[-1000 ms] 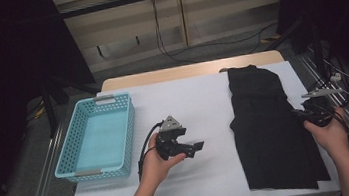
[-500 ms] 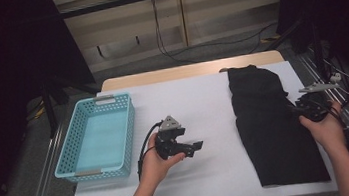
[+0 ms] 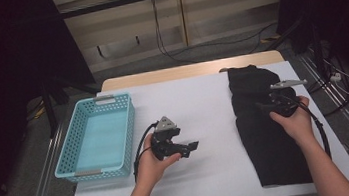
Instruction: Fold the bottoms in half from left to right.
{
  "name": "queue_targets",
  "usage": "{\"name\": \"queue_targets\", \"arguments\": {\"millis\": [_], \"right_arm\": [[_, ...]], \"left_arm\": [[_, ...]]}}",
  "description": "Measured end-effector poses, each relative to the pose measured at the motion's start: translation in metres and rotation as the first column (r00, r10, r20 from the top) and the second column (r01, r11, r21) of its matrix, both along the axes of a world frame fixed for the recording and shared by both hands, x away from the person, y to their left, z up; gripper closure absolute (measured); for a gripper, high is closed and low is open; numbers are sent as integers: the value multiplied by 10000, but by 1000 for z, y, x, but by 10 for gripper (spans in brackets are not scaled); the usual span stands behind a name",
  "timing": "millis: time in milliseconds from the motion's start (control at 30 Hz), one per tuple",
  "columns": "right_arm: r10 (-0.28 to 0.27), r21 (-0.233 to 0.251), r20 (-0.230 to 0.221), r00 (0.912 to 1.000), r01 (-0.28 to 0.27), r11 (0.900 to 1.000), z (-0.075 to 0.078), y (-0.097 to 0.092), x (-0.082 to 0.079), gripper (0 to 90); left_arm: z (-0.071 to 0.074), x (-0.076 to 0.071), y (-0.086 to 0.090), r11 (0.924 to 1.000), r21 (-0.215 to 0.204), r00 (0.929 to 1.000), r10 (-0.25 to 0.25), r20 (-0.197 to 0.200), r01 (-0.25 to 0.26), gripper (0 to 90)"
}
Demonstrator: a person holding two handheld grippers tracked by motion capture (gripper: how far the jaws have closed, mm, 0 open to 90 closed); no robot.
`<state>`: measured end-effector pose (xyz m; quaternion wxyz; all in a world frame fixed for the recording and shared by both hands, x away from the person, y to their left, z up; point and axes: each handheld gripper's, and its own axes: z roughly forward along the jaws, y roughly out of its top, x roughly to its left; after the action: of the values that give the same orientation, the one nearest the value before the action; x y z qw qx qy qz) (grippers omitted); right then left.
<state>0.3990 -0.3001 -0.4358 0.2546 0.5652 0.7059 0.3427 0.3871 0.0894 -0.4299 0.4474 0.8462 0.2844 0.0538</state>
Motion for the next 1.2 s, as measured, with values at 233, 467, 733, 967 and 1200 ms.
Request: {"name": "queue_targets", "arguments": {"millis": [233, 467, 733, 967, 1200], "right_arm": [[160, 286, -8, 9999, -160, 9995, -7, 22, 18, 324], [291, 105, -35, 9996, -291, 9995, -13, 38, 32, 287], [183, -243, -85, 9998, -185, 9995, -22, 48, 44, 239], [269, -657, -353, 9990, -292, 9974, -31, 55, 53, 222], [123, -534, -462, 9989, -147, 9985, -31, 55, 53, 292]], "left_arm": [[-1, 0, 3, 9997, 225, 10000, 13, 70, -14, 130], [-2, 4, 7, 9994, 284, 9998, 181, 77, -183, 129], [-5, 5, 10, 9993, 300, 9997, 230, -47, -229, 127], [-8, 6, 10, 9990, 285, 9993, 345, -120, -341, 124], [-10, 7, 9, 9989, 334, 9992, 348, -205, -341, 124]]}}
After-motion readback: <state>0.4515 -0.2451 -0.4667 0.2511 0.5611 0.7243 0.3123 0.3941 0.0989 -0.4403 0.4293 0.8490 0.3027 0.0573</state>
